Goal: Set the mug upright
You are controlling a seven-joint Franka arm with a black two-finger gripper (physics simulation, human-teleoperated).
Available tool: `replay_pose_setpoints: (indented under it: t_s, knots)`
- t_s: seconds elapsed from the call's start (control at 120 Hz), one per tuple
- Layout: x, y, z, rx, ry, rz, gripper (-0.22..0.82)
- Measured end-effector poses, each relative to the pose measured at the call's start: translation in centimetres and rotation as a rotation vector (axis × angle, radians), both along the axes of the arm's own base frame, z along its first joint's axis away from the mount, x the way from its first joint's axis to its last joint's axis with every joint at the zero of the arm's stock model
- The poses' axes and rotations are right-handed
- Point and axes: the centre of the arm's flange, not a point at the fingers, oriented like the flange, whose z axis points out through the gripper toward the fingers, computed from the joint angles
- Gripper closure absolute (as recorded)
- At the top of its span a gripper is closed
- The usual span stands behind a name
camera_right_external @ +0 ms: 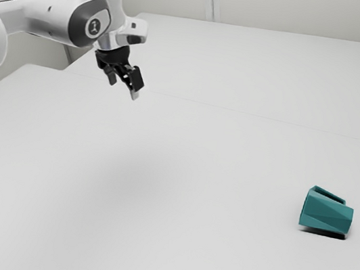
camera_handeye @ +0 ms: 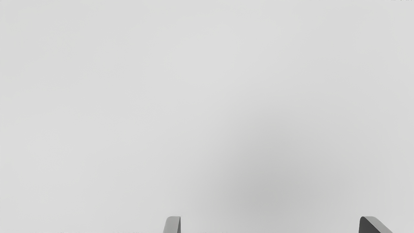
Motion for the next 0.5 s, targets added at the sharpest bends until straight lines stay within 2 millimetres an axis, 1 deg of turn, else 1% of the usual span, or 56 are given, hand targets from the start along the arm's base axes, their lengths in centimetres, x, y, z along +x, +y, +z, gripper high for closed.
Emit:
replay_pose_setpoints:
  t_s: [0.108,0.183,0.292,0.392,0.5]
  knots:
    - [-0.3,-1.0,0.1,-0.002,0.005,-0.001,0.00]
    - [-0.9,-2.8,0.8,-0.018,-0.005,-0.016,0.00]
    - [-1.8,-6.8,1.1,-0.096,-0.004,-0.029,0.00]
    - [-3.3,-10.9,-0.5,-0.193,0.049,-0.029,0.00]
    - [-4.8,-15.1,-1.5,-0.263,0.089,-0.033,0.00]
